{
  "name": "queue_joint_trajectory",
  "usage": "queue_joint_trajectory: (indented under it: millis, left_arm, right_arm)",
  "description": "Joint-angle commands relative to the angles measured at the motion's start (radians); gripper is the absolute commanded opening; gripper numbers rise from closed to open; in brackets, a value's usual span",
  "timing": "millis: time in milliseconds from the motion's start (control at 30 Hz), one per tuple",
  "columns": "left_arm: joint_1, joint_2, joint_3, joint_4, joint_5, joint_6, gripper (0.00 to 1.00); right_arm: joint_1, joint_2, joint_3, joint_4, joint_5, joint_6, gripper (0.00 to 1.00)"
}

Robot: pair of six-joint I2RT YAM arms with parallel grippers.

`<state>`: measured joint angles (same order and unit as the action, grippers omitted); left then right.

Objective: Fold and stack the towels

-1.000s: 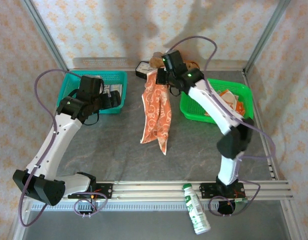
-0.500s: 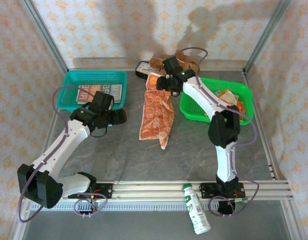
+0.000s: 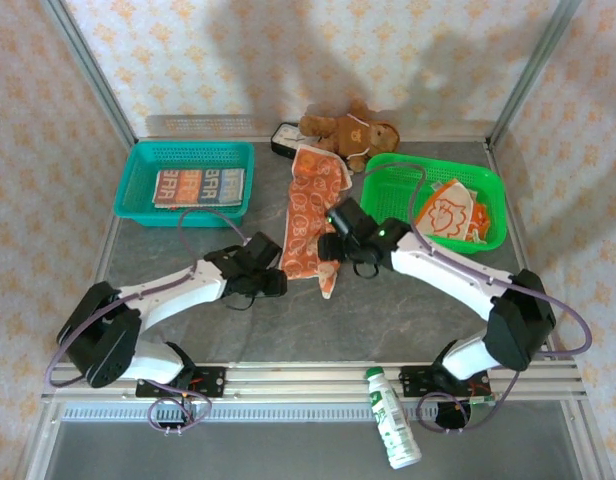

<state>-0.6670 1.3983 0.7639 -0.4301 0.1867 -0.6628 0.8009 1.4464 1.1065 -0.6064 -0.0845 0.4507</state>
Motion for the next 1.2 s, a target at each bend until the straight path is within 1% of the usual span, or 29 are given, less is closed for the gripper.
queue_joint_trajectory:
  millis: [0, 133, 233, 333, 367, 400, 500, 533, 600, 633, 667, 700, 733, 767, 900, 967, 1033, 1100, 1167]
  left_arm:
    - [-0.008, 0.05, 0.007, 0.128, -0.013, -0.016, 0.46]
    - [-0.008, 0.113, 0.031, 0.167, -0.029, 0.004, 0.41]
    - [-0.008, 0.16, 0.068, 0.143, -0.078, 0.026, 0.39]
    - [-0.006, 0.191, 0.093, 0.13, -0.113, 0.043, 0.35]
    - [-0.006, 0.198, 0.1, 0.125, -0.127, 0.046, 0.34]
    - [-0.006, 0.203, 0.107, 0.122, -0.141, 0.05, 0.31]
    - [-0.005, 0.218, 0.123, 0.126, -0.155, 0.063, 0.29]
    - [-0.005, 0.222, 0.134, 0.123, -0.155, 0.066, 0.29]
    - [-0.005, 0.232, 0.15, 0.114, -0.167, 0.073, 0.13]
    - [-0.005, 0.231, 0.156, 0.107, -0.176, 0.076, 0.11]
    - [-0.005, 0.229, 0.159, 0.101, -0.185, 0.078, 0.03]
    - [-0.005, 0.224, 0.161, 0.092, -0.197, 0.078, 0.0]
    - [-0.004, 0.214, 0.162, 0.078, -0.209, 0.08, 0.0]
    - [-0.005, 0.199, 0.165, 0.058, -0.225, 0.08, 0.0]
    - [-0.004, 0.115, 0.192, -0.084, -0.304, 0.077, 0.0]
    - [-0.004, 0.075, 0.198, -0.141, -0.316, 0.079, 0.0]
    - [-0.004, 0.046, 0.194, -0.169, -0.309, 0.081, 0.0]
    - [-0.004, 0.03, 0.172, -0.128, -0.247, 0.097, 0.0]
    - [-0.005, 0.049, 0.169, -0.098, -0.204, 0.093, 0.21]
  right_arm:
    - [0.045, -0.047, -0.09, 0.059, 0.043, 0.118, 0.58]
    - [0.084, -0.03, -0.149, 0.11, 0.028, 0.177, 0.58]
    - [0.087, 0.004, -0.165, 0.156, -0.01, 0.199, 0.58]
    - [0.087, 0.04, -0.161, 0.173, -0.01, 0.205, 0.58]
    - [0.087, 0.054, -0.157, 0.181, -0.011, 0.204, 0.56]
    - [0.087, 0.071, -0.151, 0.183, -0.011, 0.202, 0.54]
    - [0.087, 0.115, -0.136, 0.174, 0.0, 0.203, 0.43]
    - [0.087, 0.121, -0.134, 0.174, 0.005, 0.204, 0.42]
    - [0.087, 0.125, -0.132, 0.167, 0.024, 0.204, 0.31]
    - [0.087, 0.122, -0.131, 0.162, 0.035, 0.203, 0.27]
    - [0.087, 0.118, -0.131, 0.156, 0.046, 0.199, 0.2]
    - [0.087, 0.113, -0.13, 0.149, 0.057, 0.195, 0.11]
    - [0.087, 0.108, -0.126, 0.14, 0.068, 0.192, 0.05]
    - [0.087, 0.101, -0.119, 0.125, 0.08, 0.188, 0.01]
    - [0.087, 0.054, -0.108, 0.089, 0.094, 0.173, 0.01]
    - [0.087, 0.033, -0.105, 0.081, 0.084, 0.166, 0.0]
    - [0.087, 0.018, -0.108, 0.076, 0.068, 0.161, 0.0]
    - [0.087, 0.009, -0.113, 0.076, 0.053, 0.161, 0.0]
    - [0.087, 0.003, -0.12, 0.063, 0.082, 0.173, 0.0]
